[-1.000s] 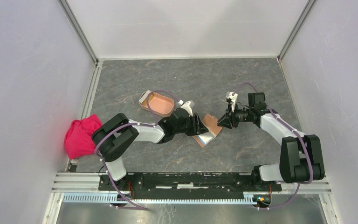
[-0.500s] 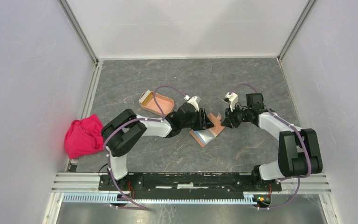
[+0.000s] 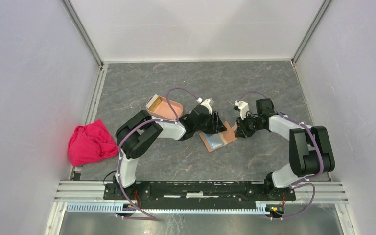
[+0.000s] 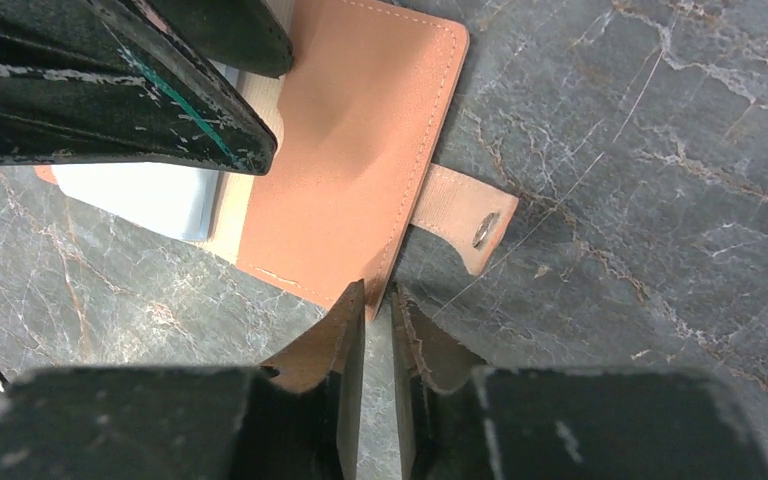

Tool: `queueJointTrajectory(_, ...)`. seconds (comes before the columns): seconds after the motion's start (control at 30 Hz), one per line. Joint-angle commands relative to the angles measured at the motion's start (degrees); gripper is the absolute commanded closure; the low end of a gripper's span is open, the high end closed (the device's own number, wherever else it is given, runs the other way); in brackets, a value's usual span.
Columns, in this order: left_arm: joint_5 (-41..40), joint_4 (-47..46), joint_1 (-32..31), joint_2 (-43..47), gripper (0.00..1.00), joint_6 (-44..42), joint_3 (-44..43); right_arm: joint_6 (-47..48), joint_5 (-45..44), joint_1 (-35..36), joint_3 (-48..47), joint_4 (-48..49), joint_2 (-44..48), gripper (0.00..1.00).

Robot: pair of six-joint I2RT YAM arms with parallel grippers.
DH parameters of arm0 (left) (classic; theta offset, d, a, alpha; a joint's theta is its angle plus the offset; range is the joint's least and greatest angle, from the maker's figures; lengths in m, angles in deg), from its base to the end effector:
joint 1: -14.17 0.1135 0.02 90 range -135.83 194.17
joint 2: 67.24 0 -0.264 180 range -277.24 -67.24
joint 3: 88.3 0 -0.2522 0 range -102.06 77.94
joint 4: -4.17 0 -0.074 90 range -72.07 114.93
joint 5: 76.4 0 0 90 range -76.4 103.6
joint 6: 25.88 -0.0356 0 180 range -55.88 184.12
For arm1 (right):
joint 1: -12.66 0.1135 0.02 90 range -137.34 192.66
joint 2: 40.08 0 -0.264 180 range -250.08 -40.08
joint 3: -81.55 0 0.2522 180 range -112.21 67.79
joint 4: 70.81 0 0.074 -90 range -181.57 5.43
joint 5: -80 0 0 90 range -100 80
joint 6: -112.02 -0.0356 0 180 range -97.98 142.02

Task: Put the credit cards into the card holder
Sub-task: Open the card holder at the center of the board.

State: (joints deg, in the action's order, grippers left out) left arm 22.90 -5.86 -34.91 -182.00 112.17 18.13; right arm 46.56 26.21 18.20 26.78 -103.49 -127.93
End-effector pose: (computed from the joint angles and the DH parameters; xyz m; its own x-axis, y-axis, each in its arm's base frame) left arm 0.2667 -0.3164 0.1307 -0.8485 -0.1417 -0.5098 0.3070 0.6530 -0.6923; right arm 0.2603 0.0464 0.1460 -0.6930 -0.4039 -0.5972 -0.6674 0.6727 0.3195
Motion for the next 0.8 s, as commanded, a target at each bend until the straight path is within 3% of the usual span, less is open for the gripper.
queueJointTrajectory(0.0,-0.49,2.42,0.91,-2.11,0.43,-6.28,-0.51,1.7,0.12,0.04,-1.71,-1.42,1.18,0.77)
queueJointTrajectory(0.13,-0.62,6.88,0.92,-3.78,0.42,-9.0,-2.84,3.36,2.0,-0.78,-2.53,-2.29,3.13,0.75)
queueJointTrajectory(0.3,-1.54,11.5,0.67,-5.05,0.44,-9.97,-5.24,8.84,10.45,-3.99,-3.36,-2.83,13.01,0.66)
queueJointTrajectory(0.43,-1.28,12.74,0.48,-5.71,0.45,-10.55,-6.38,5.27,15.22,-4.23,-0.86,4.15,19.38,0.65)
queueJointTrajectory(0.53,-1.09,12.8,0.39,-5.67,0.45,-10.78,-6.41,-2.19,15.77,-3.73,0.0,9.44,15.8,0.69)
queueJointTrajectory(0.63,-0.75,12.31,0.3,-5.31,0.45,-10.96,-5.99,-1.63,14.99,-3.62,-4.46,4.72,7.27,0.79)
queueJointTrajectory(0.77,-0.34,11.85,0.3,-5.22,0.45,-11.18,-5.85,-4.82,5.85,-3.59,-5.72,5.99,1.26,0.89)
